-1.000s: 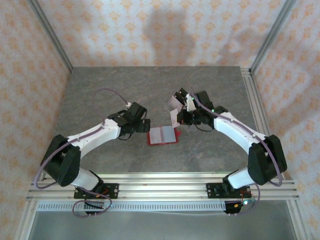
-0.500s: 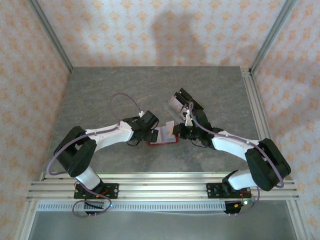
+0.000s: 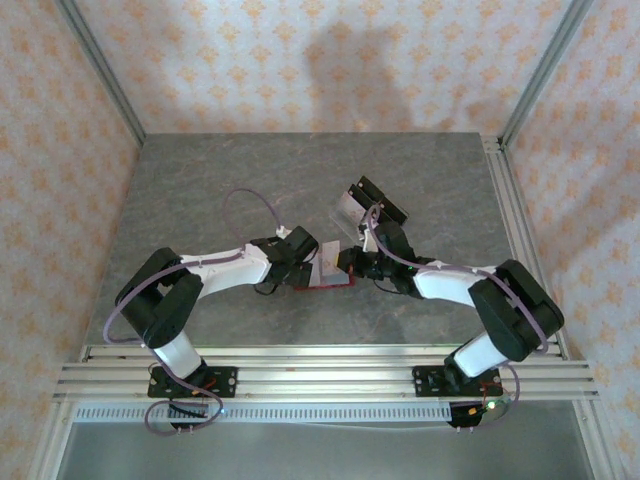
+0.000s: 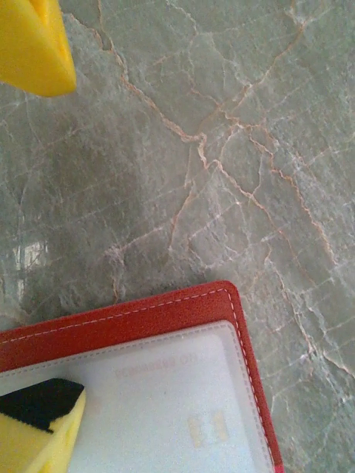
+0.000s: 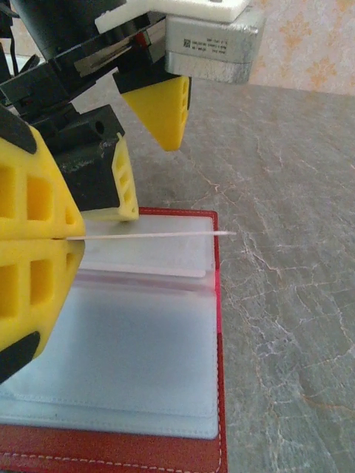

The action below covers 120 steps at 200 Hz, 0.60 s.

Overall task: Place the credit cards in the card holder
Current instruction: Insert the credit card into the card slot.

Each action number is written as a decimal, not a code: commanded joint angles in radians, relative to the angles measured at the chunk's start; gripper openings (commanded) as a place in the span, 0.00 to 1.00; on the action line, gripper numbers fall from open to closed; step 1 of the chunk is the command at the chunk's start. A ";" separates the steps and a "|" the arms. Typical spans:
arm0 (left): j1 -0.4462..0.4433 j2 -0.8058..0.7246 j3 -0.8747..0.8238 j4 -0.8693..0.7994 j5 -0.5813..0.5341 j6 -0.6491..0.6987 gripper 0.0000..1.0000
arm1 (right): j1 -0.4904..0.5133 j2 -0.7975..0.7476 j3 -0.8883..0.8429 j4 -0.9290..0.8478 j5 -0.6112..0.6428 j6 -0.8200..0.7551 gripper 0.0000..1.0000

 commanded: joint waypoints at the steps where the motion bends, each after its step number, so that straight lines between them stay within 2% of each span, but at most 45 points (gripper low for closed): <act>1: -0.007 0.008 -0.011 -0.057 -0.063 -0.013 1.00 | 0.003 0.028 -0.019 0.082 -0.030 0.002 0.00; 120: -0.007 0.008 -0.010 -0.063 -0.061 -0.017 1.00 | 0.004 0.140 -0.053 0.253 -0.072 0.055 0.00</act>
